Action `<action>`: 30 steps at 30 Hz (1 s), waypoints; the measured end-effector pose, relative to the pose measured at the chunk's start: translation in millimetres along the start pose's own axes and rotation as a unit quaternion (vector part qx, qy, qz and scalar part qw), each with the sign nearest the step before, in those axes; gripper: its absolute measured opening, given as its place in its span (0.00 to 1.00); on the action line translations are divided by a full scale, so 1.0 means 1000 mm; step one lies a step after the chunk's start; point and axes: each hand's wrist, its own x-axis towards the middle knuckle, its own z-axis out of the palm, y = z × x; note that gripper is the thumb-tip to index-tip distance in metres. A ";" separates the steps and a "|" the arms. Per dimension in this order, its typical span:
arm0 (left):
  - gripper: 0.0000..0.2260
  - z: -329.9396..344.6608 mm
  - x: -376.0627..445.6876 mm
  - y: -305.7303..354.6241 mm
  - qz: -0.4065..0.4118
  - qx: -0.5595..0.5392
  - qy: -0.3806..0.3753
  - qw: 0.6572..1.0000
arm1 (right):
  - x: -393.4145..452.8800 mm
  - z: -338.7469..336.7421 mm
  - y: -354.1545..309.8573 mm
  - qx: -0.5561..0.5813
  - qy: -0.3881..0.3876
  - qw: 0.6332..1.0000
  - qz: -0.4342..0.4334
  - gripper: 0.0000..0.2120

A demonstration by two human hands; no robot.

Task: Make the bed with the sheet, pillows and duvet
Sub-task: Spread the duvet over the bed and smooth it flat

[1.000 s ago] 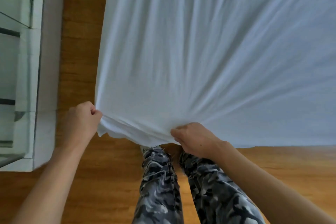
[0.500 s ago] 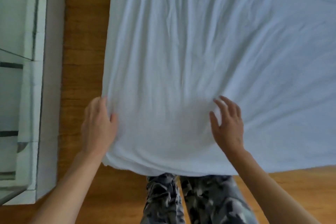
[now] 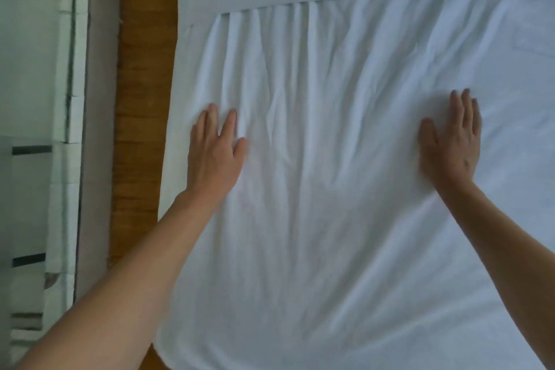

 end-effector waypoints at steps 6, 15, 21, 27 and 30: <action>0.26 -0.020 0.097 -0.038 -0.092 -0.116 0.026 0.989 | 0.063 0.032 -0.065 -0.034 -0.043 0.998 0.013 0.29; 0.16 -0.038 0.213 -0.089 -0.153 -0.381 0.001 0.912 | 0.084 0.108 -0.235 -0.060 -0.074 0.993 -0.073 0.29; 0.14 -0.031 0.233 -0.110 -0.165 -0.399 0.028 0.901 | 0.057 0.147 -0.328 -0.058 -0.115 0.974 -0.185 0.32; 0.12 -0.048 0.230 -0.128 -0.102 -0.412 -0.010 0.905 | 0.023 0.170 -0.372 -0.100 -0.170 0.942 -0.271 0.36; 0.11 -0.058 0.231 -0.129 -0.057 -0.369 -0.019 0.927 | 0.020 0.171 -0.375 -0.102 -0.171 0.940 -0.278 0.36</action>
